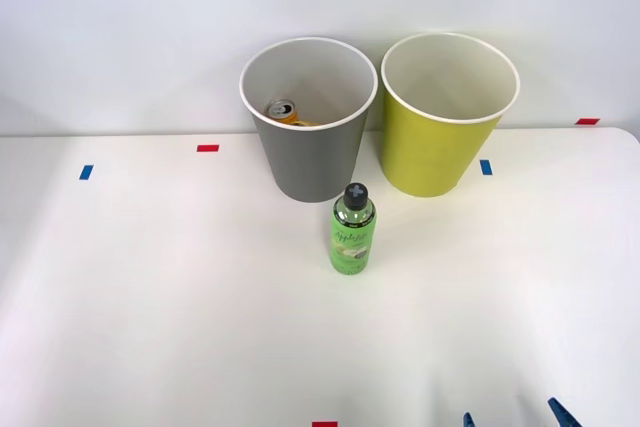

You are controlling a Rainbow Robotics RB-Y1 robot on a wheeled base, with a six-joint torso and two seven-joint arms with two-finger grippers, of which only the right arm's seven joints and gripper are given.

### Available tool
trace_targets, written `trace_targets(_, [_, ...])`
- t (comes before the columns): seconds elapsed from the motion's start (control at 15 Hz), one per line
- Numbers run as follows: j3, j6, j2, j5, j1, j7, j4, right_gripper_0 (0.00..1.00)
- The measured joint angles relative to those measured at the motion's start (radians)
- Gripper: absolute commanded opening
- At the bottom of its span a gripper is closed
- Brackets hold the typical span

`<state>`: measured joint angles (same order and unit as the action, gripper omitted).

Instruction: Put cans in the gray bin, plastic bottles in the light green bin

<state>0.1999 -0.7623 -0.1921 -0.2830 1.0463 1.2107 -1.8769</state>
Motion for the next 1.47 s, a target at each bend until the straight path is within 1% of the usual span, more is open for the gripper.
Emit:
trace_targets(0.27, [0.045,-0.001,-0.082,-0.011,-0.018,0.019,-0.038,1.0])
trace_targets(0.47, [0.089,0.011,-0.139,0.013,-0.086,0.028,-0.04,1.0])
trace_targets(0.6, [0.126,0.026,-0.155,0.032,-0.149,0.036,-0.04,1.0])
trace_targets(0.87, [0.195,0.123,-0.158,0.067,-0.28,0.059,-0.04,1.0])
trace_targets(1.13, [0.232,0.237,-0.143,0.104,-0.406,0.083,-0.04,1.0])
trace_targets(1.47, [0.256,0.401,-0.098,0.114,-0.543,0.101,-0.039,1.0])
